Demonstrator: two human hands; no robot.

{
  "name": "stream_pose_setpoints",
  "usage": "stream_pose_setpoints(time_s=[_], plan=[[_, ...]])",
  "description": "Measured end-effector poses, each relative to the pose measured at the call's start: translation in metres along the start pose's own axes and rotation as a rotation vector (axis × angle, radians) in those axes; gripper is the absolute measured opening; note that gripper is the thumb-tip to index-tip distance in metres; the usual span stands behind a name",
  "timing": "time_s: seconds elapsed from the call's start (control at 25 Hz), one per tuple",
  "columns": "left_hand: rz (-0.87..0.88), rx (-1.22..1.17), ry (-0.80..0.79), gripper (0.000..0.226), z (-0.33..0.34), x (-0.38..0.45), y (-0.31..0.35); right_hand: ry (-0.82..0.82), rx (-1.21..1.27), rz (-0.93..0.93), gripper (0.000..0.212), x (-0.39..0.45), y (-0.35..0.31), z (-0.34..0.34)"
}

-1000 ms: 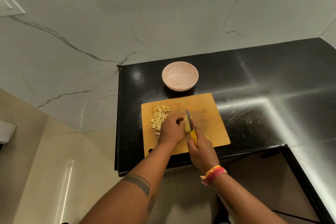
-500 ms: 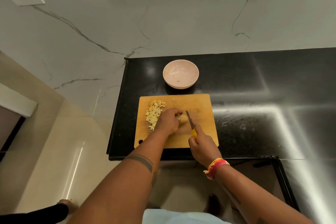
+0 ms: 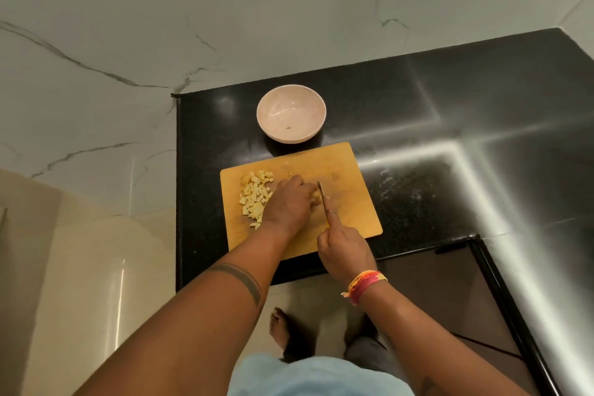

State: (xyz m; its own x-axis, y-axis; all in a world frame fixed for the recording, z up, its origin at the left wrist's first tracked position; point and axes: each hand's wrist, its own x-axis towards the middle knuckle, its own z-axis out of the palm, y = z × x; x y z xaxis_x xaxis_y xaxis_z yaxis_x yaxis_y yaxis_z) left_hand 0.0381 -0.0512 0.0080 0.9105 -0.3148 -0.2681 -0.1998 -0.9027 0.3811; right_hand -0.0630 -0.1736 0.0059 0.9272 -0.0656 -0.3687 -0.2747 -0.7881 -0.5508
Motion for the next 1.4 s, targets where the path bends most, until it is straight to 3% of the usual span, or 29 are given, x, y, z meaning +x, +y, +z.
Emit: stream_pose_setpoints(time_s=[0.16, 0.48, 0.72, 1.4], plan=[[-0.002, 0.053, -0.052, 0.029, -0.009, 0.011, 0.002, 0.026, -0.087, -0.005, 0.076, 0.003, -0.005, 0.003], [-0.037, 0.067, 0.003, 0.021, -0.001, 0.012, 0.004, -0.001, -0.151, -0.005, 0.076, 0.020, -0.008, 0.010], [-0.070, 0.104, -0.016, 0.019, -0.004, 0.015, 0.011, -0.061, -0.215, 0.000, 0.087, -0.009, 0.008, 0.022], [-0.084, 0.065, 0.032, 0.023, -0.002, 0.006, 0.012, 0.032, 0.014, 0.029, 0.079, -0.016, 0.009, 0.012]])
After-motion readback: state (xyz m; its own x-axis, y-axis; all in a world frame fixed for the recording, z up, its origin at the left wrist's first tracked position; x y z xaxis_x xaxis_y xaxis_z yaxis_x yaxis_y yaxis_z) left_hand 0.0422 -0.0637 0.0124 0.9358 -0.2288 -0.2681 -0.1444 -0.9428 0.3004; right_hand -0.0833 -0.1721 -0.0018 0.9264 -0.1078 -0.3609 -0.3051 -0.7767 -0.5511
